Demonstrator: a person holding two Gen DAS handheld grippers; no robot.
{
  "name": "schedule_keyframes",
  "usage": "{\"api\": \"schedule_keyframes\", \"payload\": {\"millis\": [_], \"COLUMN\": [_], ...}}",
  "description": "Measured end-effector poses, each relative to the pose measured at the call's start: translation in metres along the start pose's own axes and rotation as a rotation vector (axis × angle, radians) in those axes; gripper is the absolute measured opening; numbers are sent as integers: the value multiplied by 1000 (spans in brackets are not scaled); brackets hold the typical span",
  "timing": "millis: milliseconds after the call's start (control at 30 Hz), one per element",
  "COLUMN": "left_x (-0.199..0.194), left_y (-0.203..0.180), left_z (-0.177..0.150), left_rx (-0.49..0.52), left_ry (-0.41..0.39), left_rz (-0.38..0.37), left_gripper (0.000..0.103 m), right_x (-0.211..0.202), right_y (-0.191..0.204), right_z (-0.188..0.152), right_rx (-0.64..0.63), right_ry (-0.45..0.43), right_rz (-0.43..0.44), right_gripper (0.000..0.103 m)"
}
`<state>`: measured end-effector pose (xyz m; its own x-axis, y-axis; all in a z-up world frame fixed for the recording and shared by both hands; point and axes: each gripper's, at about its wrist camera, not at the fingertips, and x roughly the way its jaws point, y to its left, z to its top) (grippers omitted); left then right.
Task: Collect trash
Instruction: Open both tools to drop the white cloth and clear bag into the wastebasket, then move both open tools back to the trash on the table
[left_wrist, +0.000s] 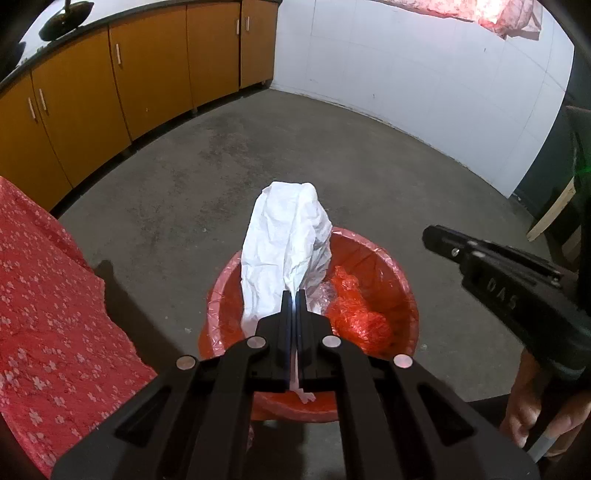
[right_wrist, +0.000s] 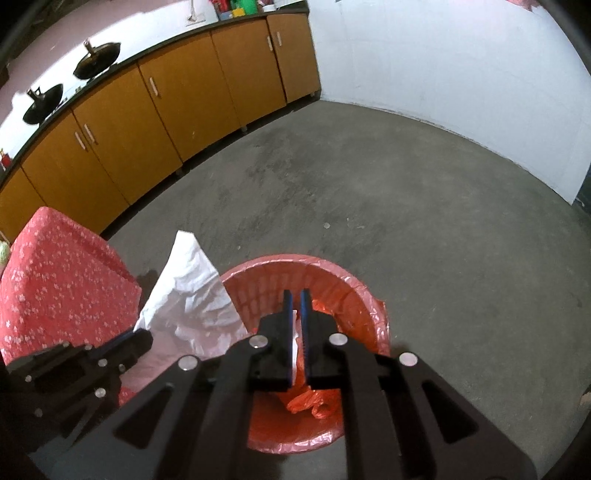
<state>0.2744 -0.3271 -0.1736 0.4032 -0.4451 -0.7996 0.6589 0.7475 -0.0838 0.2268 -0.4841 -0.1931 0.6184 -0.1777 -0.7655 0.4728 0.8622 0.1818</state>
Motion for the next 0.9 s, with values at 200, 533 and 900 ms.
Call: {"api": "schedule_keyframes", "payload": {"millis": [200,533,900], "left_x": [-4,-32,-165], "left_y": [1,17,147], "left_z": [0,10,-25], "left_rx": [-10,-88,-232], "left_ry": [-18,-70,-223], "left_rz": [1,9,249], "left_gripper": [35,36,36], "right_x": [-4,-18,-76], "right_y": [-5,-3,128], "right_z": [6,8,32], "right_rx": [33,19,-220], "right_ry": [-20,-49,-128], "right_rz": [-8,-8,234], "right_gripper": [8,8,25]}}
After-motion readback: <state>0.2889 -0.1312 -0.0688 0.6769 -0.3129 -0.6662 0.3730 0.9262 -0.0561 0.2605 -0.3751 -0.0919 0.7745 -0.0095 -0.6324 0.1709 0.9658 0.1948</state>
